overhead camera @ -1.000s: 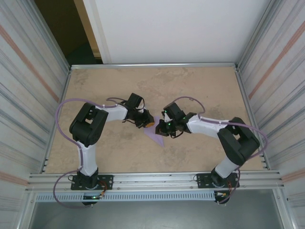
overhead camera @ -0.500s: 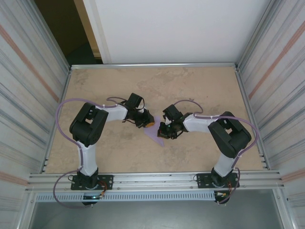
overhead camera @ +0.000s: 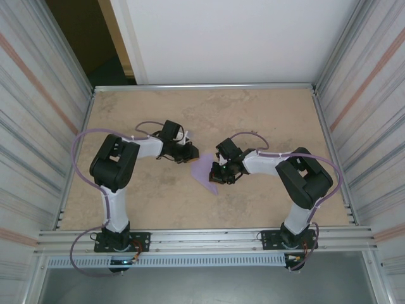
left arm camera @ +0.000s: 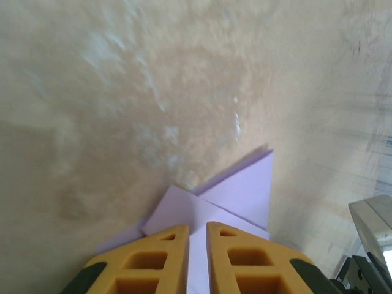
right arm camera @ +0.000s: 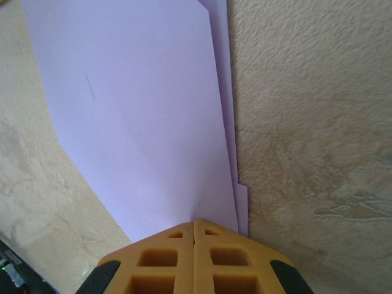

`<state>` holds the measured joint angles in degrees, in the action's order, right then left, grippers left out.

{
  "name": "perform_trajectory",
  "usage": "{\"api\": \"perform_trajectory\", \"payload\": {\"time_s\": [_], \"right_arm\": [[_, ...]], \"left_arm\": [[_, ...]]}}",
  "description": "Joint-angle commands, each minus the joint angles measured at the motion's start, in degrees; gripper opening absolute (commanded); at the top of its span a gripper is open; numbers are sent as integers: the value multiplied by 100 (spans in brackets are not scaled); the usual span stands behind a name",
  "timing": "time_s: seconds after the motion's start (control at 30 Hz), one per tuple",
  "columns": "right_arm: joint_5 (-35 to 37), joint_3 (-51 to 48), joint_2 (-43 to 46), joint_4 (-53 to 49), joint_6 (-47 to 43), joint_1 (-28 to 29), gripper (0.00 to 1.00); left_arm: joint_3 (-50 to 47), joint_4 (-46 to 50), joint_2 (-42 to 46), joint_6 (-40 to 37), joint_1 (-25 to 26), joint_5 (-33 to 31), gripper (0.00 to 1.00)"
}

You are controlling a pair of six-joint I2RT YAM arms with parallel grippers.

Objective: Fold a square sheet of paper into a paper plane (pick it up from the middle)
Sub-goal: Fourth fold the wing at the center of the table.

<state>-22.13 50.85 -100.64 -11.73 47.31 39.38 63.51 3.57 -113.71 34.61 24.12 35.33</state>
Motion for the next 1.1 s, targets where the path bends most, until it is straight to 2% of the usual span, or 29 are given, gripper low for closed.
{"api": "perform_trajectory", "payload": {"time_s": [0.0,0.2,0.33,0.43,0.6,0.83,1.07], "right_arm": [[623,-353,-478,-1188,-129,4,1],[552,-283,-369,-1071,-99,7,1],[429,-177,-290,-974,-81,17,2],[370,-120,-227,-916,-46,16,2],[287,-103,-285,-919,-33,0,1],[259,-137,-348,-1003,-22,2,1],[276,-145,-375,-1025,-11,11,1]], "left_arm": [[340,383,-293,-383,-285,-552,16],[704,809,-192,-506,-555,-633,15],[611,783,421,-304,-533,-441,15],[162,455,998,35,-310,-259,15],[-653,-182,1390,604,339,-158,13],[-1016,-523,1085,830,913,15,10],[-875,-148,784,567,1025,-61,9]]}}
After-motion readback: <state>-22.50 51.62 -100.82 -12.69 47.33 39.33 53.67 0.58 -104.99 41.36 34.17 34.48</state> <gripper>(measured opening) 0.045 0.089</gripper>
